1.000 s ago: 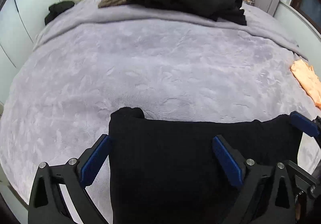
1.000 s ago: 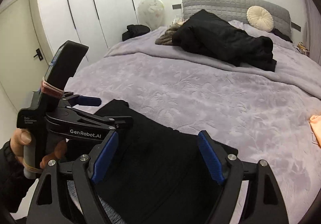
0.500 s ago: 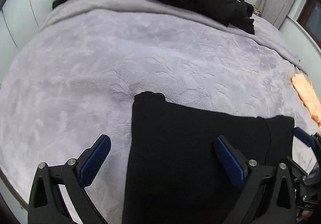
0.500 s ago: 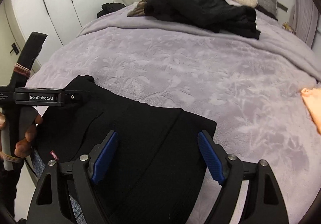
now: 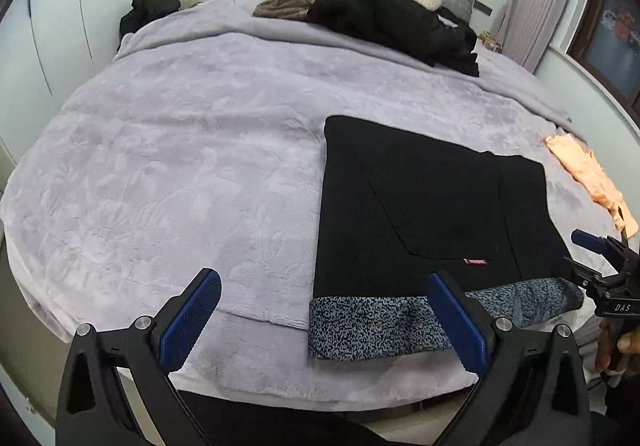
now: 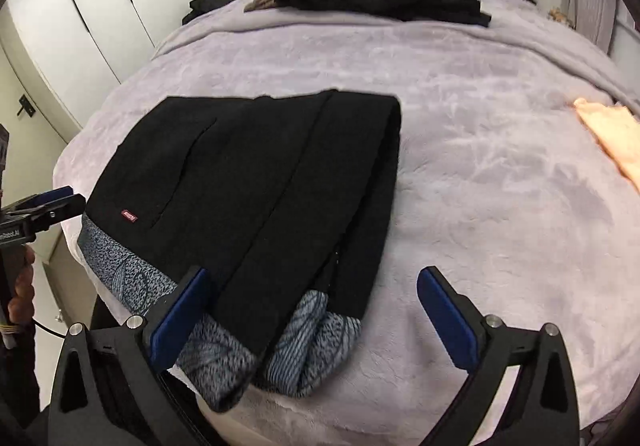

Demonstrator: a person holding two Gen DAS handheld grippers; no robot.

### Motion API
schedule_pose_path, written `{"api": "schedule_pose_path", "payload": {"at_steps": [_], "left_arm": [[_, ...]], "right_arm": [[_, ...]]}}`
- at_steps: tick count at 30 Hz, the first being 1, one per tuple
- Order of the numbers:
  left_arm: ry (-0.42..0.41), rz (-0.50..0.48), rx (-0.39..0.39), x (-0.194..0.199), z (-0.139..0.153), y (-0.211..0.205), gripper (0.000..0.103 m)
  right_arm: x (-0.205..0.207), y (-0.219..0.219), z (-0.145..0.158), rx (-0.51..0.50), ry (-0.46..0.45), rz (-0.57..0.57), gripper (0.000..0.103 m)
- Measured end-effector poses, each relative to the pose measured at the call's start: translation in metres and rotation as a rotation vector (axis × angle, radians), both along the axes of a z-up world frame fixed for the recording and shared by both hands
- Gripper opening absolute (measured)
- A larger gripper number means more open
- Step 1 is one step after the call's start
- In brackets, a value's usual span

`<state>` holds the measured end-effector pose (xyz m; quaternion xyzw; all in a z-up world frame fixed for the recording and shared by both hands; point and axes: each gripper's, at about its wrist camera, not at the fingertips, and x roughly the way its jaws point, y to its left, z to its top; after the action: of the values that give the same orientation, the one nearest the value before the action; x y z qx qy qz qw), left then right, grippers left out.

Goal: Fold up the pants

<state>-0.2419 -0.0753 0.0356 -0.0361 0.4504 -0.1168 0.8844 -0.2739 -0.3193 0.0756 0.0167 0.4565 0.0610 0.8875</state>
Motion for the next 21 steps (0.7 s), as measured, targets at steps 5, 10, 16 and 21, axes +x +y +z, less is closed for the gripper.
{"api": "schedule_pose_path", "payload": {"at_steps": [5, 10, 16, 21], "left_arm": [[0.095, 0.023, 0.191, 0.01, -0.035, -0.015, 0.103], [0.116, 0.017, 0.144, 0.004, -0.043, -0.007, 0.103], [0.059, -0.004, 0.202, -0.004, -0.026, -0.022, 0.103], [0.045, -0.037, 0.208, 0.005, -0.021, -0.038, 0.103]], "right_arm": [[-0.009, 0.058, 0.015, -0.048, -0.089, 0.177, 0.103], [-0.005, 0.067, -0.034, -0.252, 0.006, 0.176, 0.102], [-0.021, 0.035, -0.017, -0.203, 0.02, 0.125, 0.103], [0.002, 0.05, 0.041, -0.102, -0.132, 0.224, 0.103]]}}
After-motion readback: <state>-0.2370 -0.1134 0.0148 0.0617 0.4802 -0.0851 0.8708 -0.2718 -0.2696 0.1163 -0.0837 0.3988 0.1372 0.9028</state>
